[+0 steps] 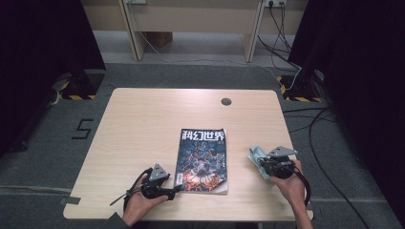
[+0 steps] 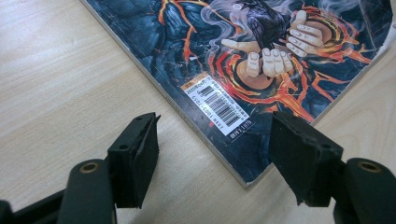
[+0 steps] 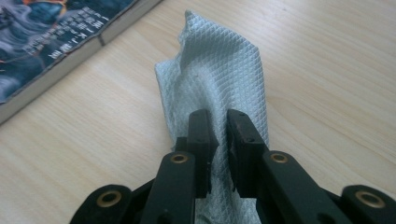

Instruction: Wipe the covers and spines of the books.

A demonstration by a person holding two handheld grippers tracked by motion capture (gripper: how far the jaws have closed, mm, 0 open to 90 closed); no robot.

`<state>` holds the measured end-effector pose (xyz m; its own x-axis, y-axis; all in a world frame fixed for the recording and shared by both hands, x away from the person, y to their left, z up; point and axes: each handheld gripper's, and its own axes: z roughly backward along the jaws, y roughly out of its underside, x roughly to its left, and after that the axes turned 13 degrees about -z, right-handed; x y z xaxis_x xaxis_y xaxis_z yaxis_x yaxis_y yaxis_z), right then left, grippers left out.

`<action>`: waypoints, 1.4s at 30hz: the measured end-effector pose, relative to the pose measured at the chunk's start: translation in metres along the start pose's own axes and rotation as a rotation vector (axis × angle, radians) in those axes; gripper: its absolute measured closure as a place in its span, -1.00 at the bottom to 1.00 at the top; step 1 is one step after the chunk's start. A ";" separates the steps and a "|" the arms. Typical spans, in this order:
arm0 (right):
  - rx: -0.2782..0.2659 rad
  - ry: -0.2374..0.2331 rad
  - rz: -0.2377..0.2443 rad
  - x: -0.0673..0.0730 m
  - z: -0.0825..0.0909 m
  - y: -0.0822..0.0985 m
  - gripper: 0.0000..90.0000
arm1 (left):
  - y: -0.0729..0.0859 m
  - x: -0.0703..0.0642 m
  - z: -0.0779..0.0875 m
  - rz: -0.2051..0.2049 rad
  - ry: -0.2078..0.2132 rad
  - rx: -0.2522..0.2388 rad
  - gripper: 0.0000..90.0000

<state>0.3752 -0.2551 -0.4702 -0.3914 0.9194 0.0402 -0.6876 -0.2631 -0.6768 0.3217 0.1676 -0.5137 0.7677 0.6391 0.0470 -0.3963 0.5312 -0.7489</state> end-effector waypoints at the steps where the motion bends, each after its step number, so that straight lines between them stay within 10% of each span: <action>1: 0.004 0.010 -0.005 -0.001 -0.001 0.000 0.80 | 0.000 0.000 0.000 0.004 0.000 0.000 -0.28; 21: 0.096 0.142 -0.036 -0.024 -0.020 0.007 0.63 | 0.000 0.000 0.000 -0.004 -0.005 -0.003 -0.29; 28: -0.004 0.153 -0.115 -0.017 -0.014 0.001 0.17 | 0.001 0.000 0.000 0.001 -0.004 -0.002 -0.30; 42: 0.008 -0.131 -0.035 0.068 -0.034 -0.017 -0.13 | 0.001 0.002 0.000 -0.009 0.000 -0.007 -0.36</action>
<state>0.3812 -0.1781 -0.4810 -0.4428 0.8823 0.1598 -0.7069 -0.2339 -0.6675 0.3228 0.1692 -0.5148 0.7713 0.6342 0.0541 -0.3858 0.5334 -0.7527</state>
